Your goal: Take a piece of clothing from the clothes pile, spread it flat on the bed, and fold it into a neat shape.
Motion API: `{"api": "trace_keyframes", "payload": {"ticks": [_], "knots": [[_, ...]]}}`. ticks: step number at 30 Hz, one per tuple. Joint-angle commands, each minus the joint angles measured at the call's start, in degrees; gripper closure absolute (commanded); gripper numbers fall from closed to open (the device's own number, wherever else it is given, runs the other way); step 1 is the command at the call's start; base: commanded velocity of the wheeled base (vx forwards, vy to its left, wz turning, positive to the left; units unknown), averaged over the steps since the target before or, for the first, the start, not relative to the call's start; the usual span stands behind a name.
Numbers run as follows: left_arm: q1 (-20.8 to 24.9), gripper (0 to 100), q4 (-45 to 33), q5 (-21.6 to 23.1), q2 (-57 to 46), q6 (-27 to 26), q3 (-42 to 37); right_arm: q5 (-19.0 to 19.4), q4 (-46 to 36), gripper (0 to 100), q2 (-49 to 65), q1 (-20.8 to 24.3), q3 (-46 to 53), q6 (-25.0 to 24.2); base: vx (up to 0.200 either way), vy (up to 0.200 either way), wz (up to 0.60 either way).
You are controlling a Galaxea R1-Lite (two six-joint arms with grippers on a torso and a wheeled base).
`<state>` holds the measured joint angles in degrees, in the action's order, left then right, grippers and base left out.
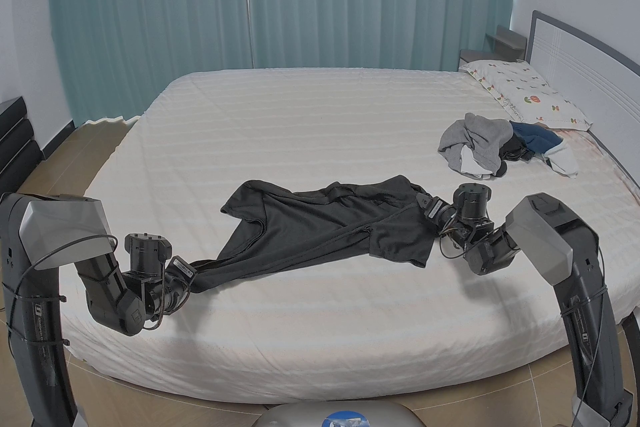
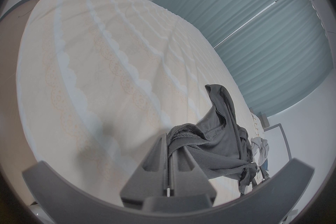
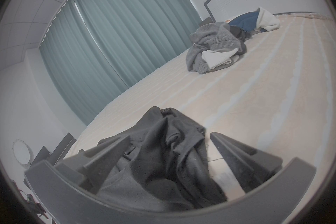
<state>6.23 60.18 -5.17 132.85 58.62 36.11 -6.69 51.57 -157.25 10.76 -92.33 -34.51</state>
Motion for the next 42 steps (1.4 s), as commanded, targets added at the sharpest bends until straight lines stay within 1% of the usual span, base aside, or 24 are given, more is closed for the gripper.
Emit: {"api": "trace_keyframes", "payload": {"ticks": [1,3,4,7,11,16,25,37,40,41,42], "knots": [[0.01,100,0.02,-0.02,0.04,0.0,0.01,2.56,0.99,0,10.21,-2.68,9.71,-1.79,0.0,0.0,0.0],[0.01,100,0.02,-0.02,0.04,0.0,0.01,3.44,1.08,0,11.79,-2.94,11.91,-2.67,0.0,0.0,0.0],[0.01,100,0.02,-0.02,0.04,0.0,0.01,4.85,1.7,0,13.9,-3.03,14.72,-4.25,0.0,0.0,0.0],[-0.08,100,0.02,0.07,0.04,0.0,0.01,8.89,0.99,0,15.83,-3.12,18.94,-4.69,0.0,0.0,0.0],[-0.08,100,0.02,0.07,0.04,0.0,0.01,10.12,1.08,0,16.18,-2.41,22.37,-4.78,0.0,0.0,0.0],[-0.08,100,0.02,0.16,0.04,-0.09,0.01,13.55,0.82,0,14.78,-1.18,27.03,-4.78,0.0,0.0,0.0],[-0.08,100,0.02,0.16,0.04,-0.18,-0.07,13.55,0.82,0,11.0,2.07,26.94,-4.95,0.0,0.0,0.0],[-0.08,100,0.02,0.16,0.04,-0.09,0.01,13.02,-1.12,0,8.45,2.16,23.6,-5.04,0.0,0.0,0.0],[0.01,100,0.02,0.16,0.04,-0.09,0.01,11.79,-1.03,0,8.1,2.51,23.25,-4.86,0.0,0.0,0.0],[0.01,100,0.02,0.16,0.04,-0.18,0.01,11.61,-1.03,100,8.1,2.51,23.43,-4.78,0.0,0.0,0.0],[0.01,100,0.02,0.16,0.04,-0.18,0.01,11.53,-1.12,100,8.18,2.51,23.43,-4.78,0.0,0.0,0.0]]}}
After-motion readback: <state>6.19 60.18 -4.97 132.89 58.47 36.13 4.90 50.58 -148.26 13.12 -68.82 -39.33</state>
